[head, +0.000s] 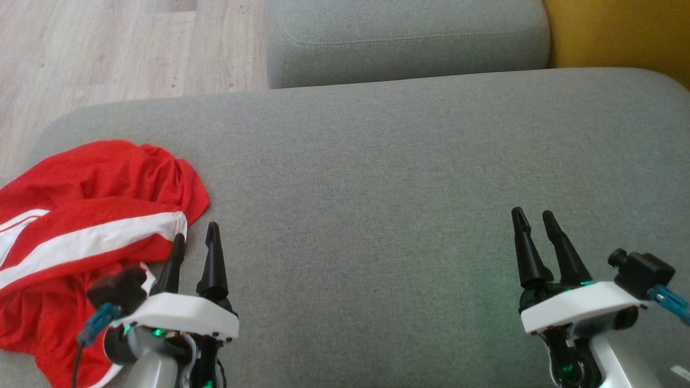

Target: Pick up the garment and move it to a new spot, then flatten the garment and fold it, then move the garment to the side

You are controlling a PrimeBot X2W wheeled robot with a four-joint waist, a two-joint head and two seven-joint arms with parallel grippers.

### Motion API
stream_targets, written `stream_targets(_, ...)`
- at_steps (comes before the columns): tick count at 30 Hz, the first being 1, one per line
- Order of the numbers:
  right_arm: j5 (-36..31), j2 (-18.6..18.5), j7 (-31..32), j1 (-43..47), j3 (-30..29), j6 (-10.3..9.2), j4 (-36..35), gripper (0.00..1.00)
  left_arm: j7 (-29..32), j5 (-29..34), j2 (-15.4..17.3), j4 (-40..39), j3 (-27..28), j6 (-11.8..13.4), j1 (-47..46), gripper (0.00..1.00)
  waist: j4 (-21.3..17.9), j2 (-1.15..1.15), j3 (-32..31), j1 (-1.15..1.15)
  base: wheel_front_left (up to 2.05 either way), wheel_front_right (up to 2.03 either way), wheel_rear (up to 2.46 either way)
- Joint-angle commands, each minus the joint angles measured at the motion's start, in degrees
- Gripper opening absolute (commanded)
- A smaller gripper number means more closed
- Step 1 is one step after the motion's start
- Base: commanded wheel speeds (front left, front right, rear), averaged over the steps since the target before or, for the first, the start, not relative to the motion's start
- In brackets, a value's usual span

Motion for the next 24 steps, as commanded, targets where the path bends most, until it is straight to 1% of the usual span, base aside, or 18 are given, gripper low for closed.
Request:
stream_targets(1,-2.19,-0.97,-1.06,-2.87,0.98,0.34,-2.48,1.00,-1.03,2.55,0.80,-2.64,0.53,0.48,-3.34,1.00,0.03,0.00,0.00,0.00,0.00,0.00,0.00)
stream_targets(2,-2.19,-0.97,-1.06,-2.87,0.98,0.34,-2.48,1.00,-1.03,2.55,0.80,-2.64,0.53,0.48,-3.34,1.00,0.03,0.00,0.00,0.00,0.00,0.00,0.00)
stream_targets(24,-15.31,-1.34,-4.94,-3.71,2.74,0.43,-3.16,1.00,-4.88,17.51,0.94,-5.11,-1.77,3.34,-4.16,1.00,-0.02,0.00,-0.17,0.00,0.00,0.00,0.00)
